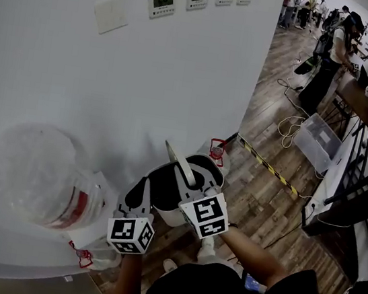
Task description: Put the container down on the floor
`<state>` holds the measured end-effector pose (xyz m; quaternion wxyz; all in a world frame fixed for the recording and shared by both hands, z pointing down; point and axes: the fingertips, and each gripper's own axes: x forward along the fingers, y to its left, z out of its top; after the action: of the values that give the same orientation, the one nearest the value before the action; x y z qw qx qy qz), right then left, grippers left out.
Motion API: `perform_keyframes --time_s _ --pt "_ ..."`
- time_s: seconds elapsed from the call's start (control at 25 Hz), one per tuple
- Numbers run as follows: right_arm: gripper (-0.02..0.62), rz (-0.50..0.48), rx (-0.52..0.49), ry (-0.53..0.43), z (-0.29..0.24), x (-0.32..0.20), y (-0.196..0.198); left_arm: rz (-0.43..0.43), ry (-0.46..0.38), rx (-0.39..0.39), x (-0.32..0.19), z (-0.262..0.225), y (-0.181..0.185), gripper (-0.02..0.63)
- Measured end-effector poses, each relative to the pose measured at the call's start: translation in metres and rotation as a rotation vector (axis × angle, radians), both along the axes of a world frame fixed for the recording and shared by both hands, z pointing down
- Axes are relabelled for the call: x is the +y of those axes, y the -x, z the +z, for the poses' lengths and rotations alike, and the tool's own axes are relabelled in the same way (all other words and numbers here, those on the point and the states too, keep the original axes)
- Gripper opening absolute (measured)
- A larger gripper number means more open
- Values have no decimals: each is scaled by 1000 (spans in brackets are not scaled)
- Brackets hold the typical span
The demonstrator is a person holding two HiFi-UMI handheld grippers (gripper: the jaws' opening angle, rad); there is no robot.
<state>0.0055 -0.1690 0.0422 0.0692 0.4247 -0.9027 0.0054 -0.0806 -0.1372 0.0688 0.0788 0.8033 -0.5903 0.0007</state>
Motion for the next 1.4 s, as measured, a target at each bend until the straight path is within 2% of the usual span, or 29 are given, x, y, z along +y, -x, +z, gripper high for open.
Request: perform_keyframes --time_s 0.32,0.64,1.0,1.2,1.4 --pt "29 -62 0 27 14 -34 -26 -79 27 -2 -27 13 -23 17" --pt "29 -136 9 39 33 -66 -33 -166 46 -12 -46 30 -29 17" --pt "29 -119 -2 56 46 -95 -20 -144 71 -6 -70 45 -26 17" --pt "28 -118 -25 56 61 -99 -12 -131 83 -28 -82 68 -20 17" --pt "29 -125 -29 55 86 -103 -4 -122 67 -24 -92 87 -19 17"
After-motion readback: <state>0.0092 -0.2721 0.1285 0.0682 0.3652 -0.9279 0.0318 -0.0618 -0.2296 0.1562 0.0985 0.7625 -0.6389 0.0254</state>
